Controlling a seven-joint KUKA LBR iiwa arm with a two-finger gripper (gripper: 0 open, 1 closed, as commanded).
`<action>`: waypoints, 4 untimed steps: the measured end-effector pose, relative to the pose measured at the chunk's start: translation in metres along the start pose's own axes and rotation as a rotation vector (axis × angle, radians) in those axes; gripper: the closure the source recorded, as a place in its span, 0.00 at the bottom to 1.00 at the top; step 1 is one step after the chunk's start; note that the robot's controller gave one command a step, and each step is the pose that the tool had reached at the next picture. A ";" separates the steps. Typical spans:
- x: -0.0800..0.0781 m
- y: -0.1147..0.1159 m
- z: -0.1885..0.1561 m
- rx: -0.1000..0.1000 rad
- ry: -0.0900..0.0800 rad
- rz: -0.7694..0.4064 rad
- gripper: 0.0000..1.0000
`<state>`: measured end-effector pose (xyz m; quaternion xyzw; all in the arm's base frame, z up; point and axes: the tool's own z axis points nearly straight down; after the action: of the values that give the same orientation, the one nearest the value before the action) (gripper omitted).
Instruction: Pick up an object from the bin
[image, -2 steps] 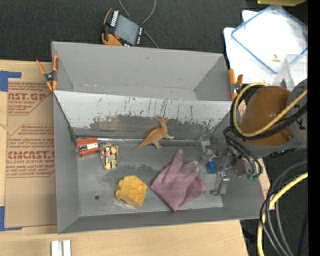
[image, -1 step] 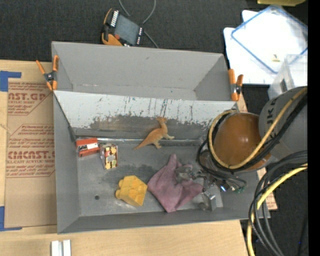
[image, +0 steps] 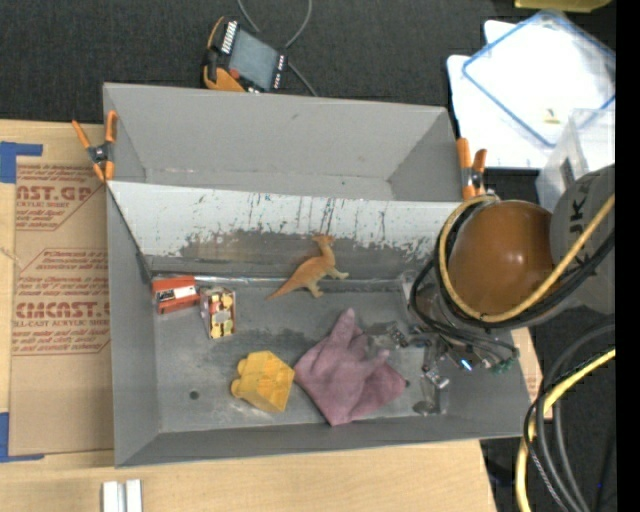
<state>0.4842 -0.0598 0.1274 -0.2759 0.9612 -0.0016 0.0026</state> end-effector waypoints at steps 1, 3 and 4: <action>0.019 -0.022 0.029 -0.002 -0.002 -0.125 0.00; -0.039 0.063 0.062 0.000 -0.002 -0.609 1.00; -0.038 0.062 0.062 0.000 -0.004 -0.609 1.00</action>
Offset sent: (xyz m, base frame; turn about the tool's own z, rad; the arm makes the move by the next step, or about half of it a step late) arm -0.0008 0.0349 -0.0574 -0.6089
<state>0.4839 0.0133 0.0650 -0.5514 0.8342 -0.0016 0.0036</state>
